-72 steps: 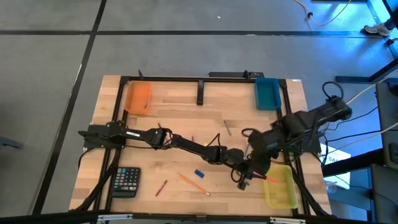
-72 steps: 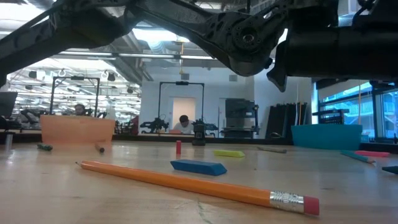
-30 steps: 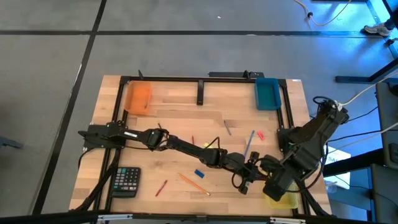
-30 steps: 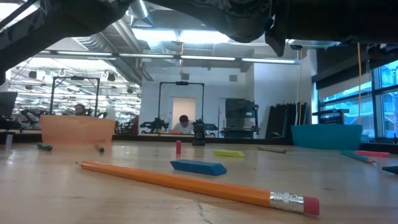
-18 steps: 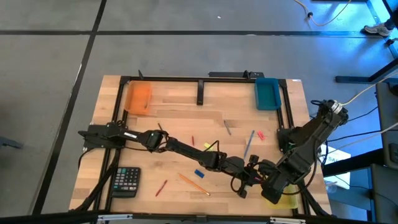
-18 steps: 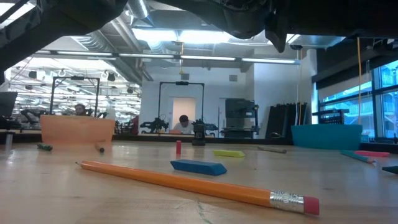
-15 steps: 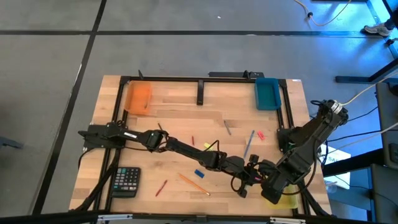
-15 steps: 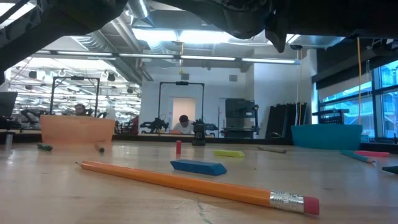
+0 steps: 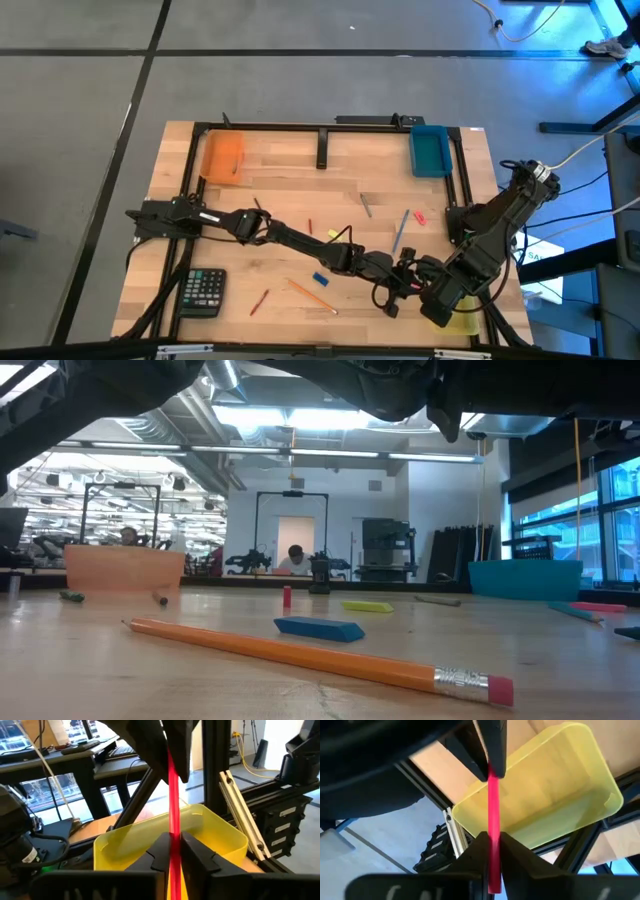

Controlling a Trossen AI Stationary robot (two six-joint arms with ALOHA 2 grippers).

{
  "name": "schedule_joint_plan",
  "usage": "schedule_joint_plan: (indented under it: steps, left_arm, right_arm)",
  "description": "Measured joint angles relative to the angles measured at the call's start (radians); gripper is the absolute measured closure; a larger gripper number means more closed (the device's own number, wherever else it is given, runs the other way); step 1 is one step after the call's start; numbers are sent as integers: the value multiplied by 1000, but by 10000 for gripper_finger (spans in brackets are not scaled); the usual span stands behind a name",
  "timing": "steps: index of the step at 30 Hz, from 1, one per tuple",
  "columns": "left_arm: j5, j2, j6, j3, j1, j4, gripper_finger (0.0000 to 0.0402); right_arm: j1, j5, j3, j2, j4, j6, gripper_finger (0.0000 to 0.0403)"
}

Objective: Sort crayons/erasers/pens/pencils in bins
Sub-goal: Put the pink pencil into the yellow bin

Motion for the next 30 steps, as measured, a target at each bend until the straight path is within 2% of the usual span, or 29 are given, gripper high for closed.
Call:
schedule_joint_plan:
  steps: [6, 10, 15, 22, 26, 30]
  left_arm:
    - [-76, -43, -36, 0, 20, -118, 300]
    - [-81, -76, -37, 2, 38, -195, 275]
    - [-61, -85, -37, 1, 47, -243, 269]
    - [-34, -89, -21, 1, 35, -258, 269]
    - [-33, -89, -21, 1, 31, -268, 271]
    - [-34, -89, -21, 1, 33, -279, 269]
  right_arm:
    - [7, -107, 1, -6, -161, 51, 373]
    - [10, -146, 2, -36, -174, 64, 372]
    - [10, -210, 56, -73, -240, 65, 362]
    - [5, -233, 197, -112, -293, 115, 370]
    - [5, -343, 172, -111, -290, 117, 367]
    - [5, -428, 107, -89, -258, 43, 367]
